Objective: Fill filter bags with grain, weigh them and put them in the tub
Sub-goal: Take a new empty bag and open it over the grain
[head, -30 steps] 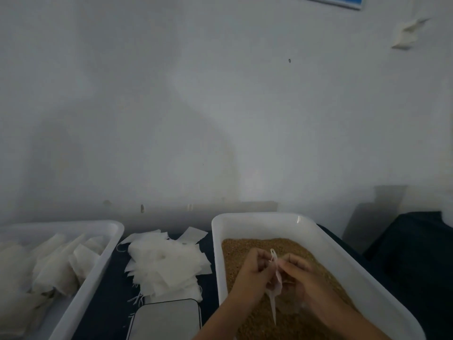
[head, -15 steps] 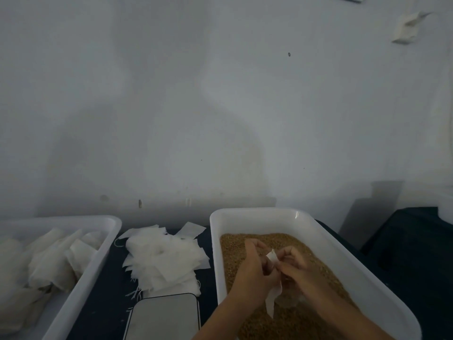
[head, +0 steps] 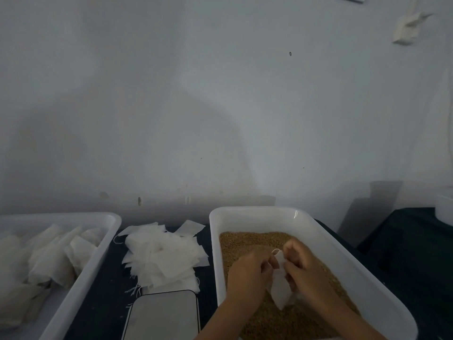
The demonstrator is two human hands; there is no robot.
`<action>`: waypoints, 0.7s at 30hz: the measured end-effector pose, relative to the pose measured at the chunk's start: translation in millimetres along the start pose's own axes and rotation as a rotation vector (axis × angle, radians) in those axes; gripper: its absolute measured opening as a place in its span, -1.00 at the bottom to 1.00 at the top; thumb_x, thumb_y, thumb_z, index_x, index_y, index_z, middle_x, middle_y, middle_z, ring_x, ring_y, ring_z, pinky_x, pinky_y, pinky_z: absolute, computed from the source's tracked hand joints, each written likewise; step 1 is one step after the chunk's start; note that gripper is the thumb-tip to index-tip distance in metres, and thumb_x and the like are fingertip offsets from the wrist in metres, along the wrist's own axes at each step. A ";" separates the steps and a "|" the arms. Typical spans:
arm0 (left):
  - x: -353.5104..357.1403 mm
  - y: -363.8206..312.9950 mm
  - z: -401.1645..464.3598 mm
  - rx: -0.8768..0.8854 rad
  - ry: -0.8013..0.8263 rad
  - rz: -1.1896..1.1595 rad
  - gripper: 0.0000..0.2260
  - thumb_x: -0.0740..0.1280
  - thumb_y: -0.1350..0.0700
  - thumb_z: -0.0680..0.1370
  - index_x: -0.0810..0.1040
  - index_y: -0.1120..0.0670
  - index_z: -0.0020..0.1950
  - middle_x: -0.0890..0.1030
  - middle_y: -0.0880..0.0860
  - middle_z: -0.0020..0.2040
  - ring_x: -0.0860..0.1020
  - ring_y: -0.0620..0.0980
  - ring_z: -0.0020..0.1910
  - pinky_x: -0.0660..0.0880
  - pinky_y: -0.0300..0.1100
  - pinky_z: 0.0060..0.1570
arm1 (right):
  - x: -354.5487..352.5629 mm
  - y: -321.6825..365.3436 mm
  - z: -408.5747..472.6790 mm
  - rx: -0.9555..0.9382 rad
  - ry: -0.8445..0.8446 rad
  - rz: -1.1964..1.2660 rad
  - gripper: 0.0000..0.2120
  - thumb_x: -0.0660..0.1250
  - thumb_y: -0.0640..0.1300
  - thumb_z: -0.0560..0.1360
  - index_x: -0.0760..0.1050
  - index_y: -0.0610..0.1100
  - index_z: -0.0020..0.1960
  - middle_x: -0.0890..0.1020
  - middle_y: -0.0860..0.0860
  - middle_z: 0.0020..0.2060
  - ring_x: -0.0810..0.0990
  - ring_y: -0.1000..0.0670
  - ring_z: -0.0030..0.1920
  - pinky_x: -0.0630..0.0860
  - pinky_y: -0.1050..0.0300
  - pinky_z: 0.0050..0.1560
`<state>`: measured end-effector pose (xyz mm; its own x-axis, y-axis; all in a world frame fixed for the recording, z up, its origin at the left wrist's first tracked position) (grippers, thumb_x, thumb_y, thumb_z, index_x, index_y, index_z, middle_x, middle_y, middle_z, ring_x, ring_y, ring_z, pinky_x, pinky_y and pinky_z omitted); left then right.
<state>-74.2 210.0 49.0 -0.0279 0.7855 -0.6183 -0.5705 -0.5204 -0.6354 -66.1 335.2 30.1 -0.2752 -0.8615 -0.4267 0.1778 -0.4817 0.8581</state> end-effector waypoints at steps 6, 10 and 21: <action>5.1 -18.7 -6.1 0.142 -0.024 0.299 -0.67 0.10 -0.11 0.57 0.53 0.09 0.01 0.42 0.01 0.06 0.35 -0.07 0.03 0.35 -0.28 0.02 | -1.8 -19.3 1.1 0.150 -0.027 -0.008 -0.85 0.21 -0.38 0.50 0.38 -0.15 -0.12 0.48 0.01 -0.58 0.40 0.07 -0.60 0.33 0.20 -0.57; 11.0 -56.9 -19.6 0.430 0.058 0.418 -0.71 0.12 -0.16 0.45 0.54 -0.02 -0.15 0.46 -0.04 0.01 0.45 -0.09 0.00 0.44 -0.29 0.00 | -3.1 -26.6 0.0 0.236 -0.047 0.073 -0.93 0.22 -0.34 0.51 0.39 -0.20 -0.10 0.49 0.00 -0.62 0.34 0.03 -0.63 0.24 0.20 -0.60; -14.0 -9.0 -4.8 -0.012 -0.081 0.261 -0.84 0.09 0.11 0.63 0.39 0.05 0.16 0.52 -0.04 0.02 0.39 -0.15 -0.07 0.33 -0.35 -0.08 | -23.1 -21.3 -8.8 0.243 0.020 -0.516 -0.90 0.16 -0.05 0.60 0.30 -0.07 0.04 0.43 0.07 -0.25 0.39 0.12 -0.30 0.39 0.22 -0.23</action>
<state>-64.7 202.0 61.1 -0.2392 0.6480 -0.7231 -0.5258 -0.7125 -0.4646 -55.2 364.0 19.1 -0.2501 -0.5288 -0.8111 -0.1975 -0.7922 0.5774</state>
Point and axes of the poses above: each hand's wrist, its own z-axis towards the middle knuckle, its own x-axis out of the palm, y = z × x, the point moved 10 cm from there along z, towards the middle knuckle
